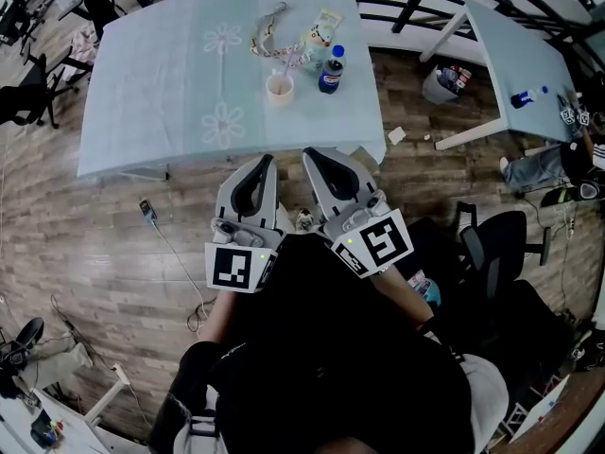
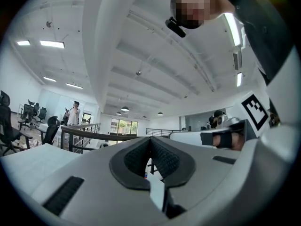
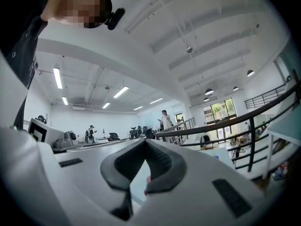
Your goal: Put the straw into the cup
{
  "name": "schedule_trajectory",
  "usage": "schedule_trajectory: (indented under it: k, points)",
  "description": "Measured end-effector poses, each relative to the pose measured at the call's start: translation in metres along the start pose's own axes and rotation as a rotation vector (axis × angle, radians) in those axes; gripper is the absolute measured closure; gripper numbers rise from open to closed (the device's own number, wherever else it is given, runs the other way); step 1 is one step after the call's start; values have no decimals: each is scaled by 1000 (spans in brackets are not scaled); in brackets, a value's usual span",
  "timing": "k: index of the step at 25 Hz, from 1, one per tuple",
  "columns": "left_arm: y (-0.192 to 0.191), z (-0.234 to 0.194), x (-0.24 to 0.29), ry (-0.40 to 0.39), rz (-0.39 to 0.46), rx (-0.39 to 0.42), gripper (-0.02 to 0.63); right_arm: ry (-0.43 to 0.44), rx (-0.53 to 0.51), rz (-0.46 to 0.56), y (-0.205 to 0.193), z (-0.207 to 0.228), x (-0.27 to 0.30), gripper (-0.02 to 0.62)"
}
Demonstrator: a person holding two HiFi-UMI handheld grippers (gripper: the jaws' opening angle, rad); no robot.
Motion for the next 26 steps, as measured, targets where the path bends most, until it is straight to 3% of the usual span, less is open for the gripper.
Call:
schedule_trajectory:
  k: [8, 19, 22, 26]
  points:
    - [5, 11, 3, -8, 36, 0, 594, 7, -9, -4, 2, 1, -9, 588]
    - [-3, 29, 17, -53, -1, 6, 594, -18, -3, -1, 1, 13, -18, 588]
    - [2, 33, 20, -66, 31, 11, 594, -24, -4, -2, 1, 16, -20, 588]
    - [-2, 33, 20, -60, -6, 0, 594, -30, -6, -7, 0, 18, -22, 588]
Point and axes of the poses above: the fingertips, and each gripper's own axes: x forward along the fingers, z to its right, y out of its top, the point moved 2 cm from there along -x, backward along the fingers, and after that the axes turned 3 degrees about -x, right-handed, at the moved point
